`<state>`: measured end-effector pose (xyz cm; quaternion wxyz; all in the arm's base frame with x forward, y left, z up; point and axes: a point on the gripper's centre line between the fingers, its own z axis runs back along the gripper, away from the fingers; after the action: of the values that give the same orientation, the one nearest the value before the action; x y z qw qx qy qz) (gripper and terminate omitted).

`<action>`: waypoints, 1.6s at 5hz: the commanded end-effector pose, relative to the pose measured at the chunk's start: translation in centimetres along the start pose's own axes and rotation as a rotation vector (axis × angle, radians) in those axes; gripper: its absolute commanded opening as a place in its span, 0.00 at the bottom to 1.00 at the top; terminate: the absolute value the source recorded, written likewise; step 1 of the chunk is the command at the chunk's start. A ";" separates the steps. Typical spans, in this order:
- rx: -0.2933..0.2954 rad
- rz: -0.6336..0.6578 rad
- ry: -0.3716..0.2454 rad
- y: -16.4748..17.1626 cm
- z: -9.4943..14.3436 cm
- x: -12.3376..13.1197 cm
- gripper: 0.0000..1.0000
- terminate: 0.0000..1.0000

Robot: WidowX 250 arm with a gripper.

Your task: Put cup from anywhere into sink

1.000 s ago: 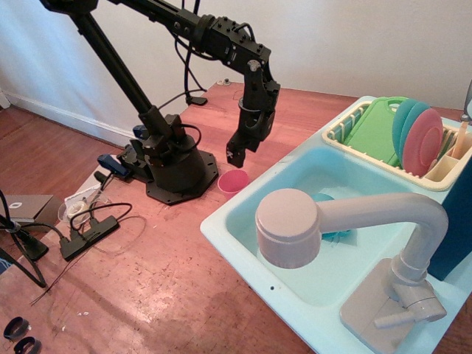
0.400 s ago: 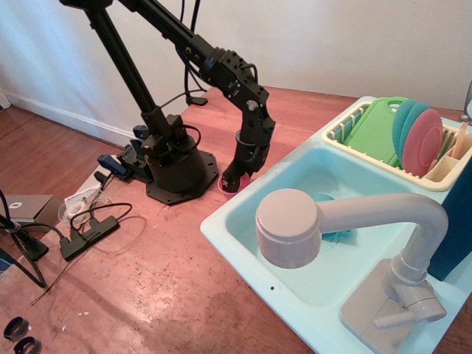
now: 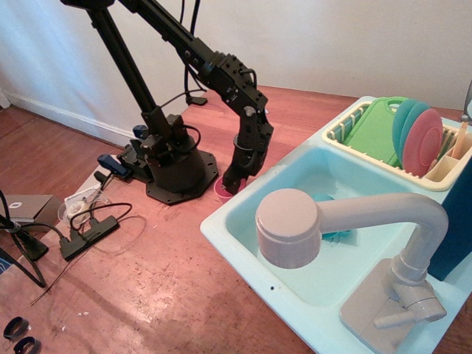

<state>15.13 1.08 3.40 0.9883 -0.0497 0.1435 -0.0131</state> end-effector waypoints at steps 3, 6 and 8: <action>0.190 -0.047 -0.055 3.2 12.8 0.0 0.00 0.00; 0.283 -0.215 -0.121 3.1 22.6 8.3 0.00 0.00; 0.245 -0.323 -0.090 -0.2 20.6 14.1 0.00 0.00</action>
<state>34.31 1.54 17.26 0.9750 0.0340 0.1094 -0.1904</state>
